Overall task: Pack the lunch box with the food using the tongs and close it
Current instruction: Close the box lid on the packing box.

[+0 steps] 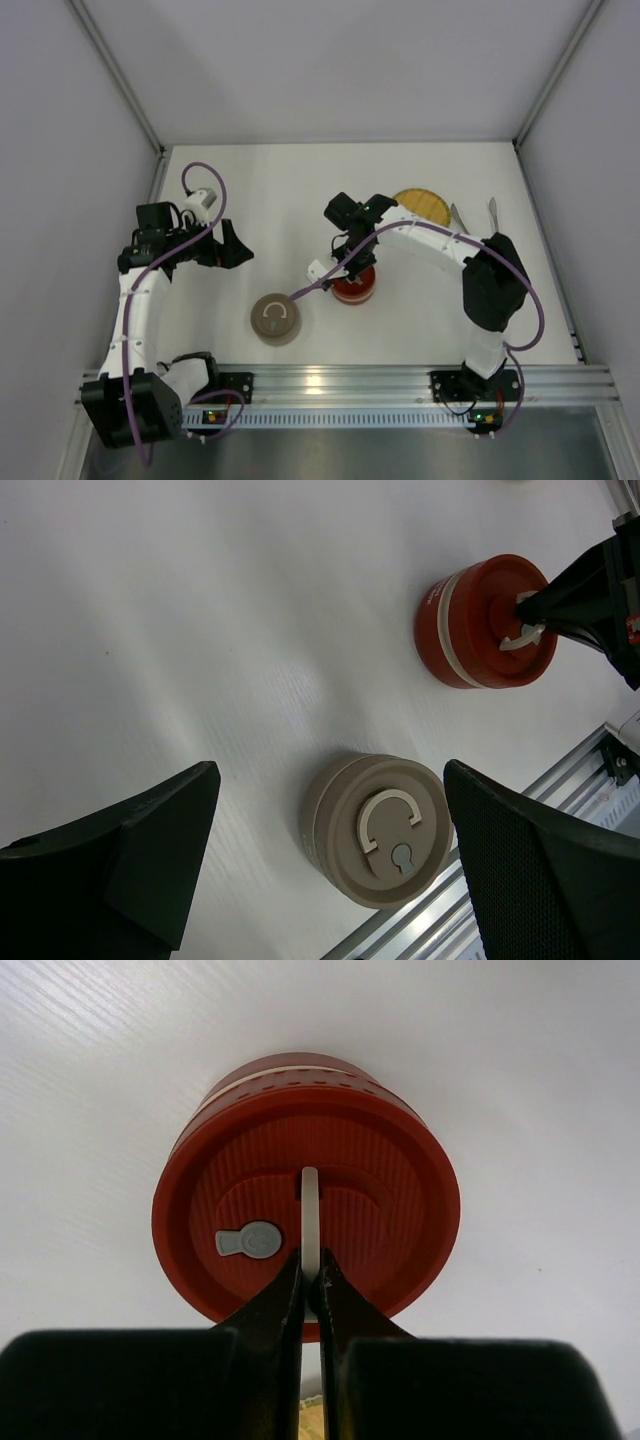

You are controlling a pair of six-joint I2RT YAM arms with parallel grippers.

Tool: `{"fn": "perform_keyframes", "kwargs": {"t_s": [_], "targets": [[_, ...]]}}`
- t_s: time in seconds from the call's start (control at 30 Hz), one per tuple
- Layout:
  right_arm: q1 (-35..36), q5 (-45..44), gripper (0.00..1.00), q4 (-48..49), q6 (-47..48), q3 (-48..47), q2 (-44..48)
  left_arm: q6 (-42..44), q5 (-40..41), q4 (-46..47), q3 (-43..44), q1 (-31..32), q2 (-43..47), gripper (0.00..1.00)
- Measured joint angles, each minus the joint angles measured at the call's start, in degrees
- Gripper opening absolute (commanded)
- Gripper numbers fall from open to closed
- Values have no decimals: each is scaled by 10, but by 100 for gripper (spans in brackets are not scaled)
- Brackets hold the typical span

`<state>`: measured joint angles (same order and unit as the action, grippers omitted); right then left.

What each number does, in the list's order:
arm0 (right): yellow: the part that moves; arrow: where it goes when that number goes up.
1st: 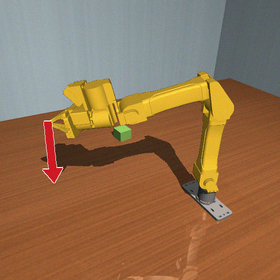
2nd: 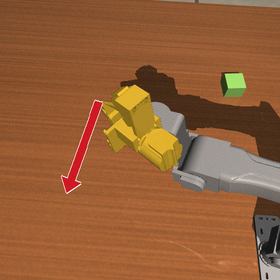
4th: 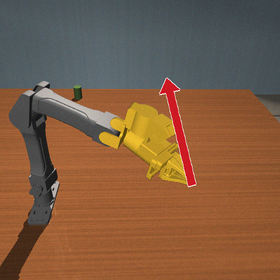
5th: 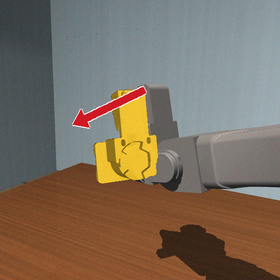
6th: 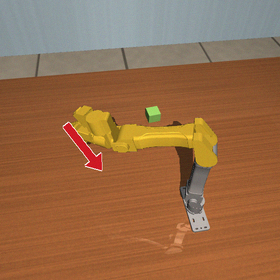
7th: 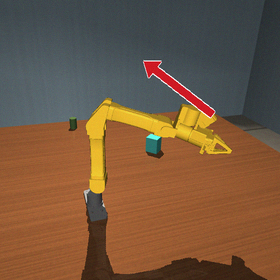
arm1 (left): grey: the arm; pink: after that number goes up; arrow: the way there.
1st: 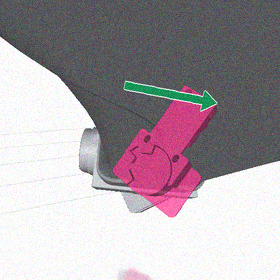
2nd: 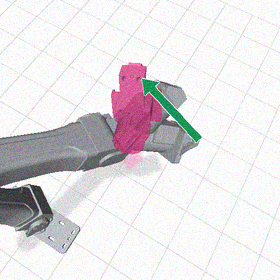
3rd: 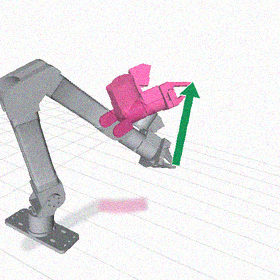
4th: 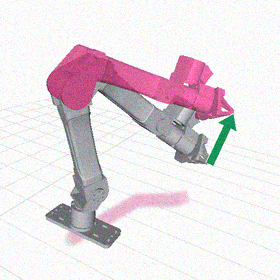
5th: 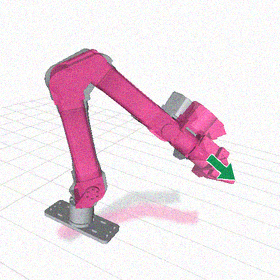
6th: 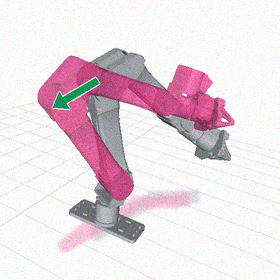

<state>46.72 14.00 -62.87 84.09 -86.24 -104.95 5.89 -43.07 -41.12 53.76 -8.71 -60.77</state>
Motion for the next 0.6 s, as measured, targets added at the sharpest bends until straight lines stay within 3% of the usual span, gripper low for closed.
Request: {"fn": "perform_keyframes", "kwargs": {"t_s": [0.6], "targets": [[-9,10,0,17,-3,30,23,0,0,0,0,0,0,98]]}}
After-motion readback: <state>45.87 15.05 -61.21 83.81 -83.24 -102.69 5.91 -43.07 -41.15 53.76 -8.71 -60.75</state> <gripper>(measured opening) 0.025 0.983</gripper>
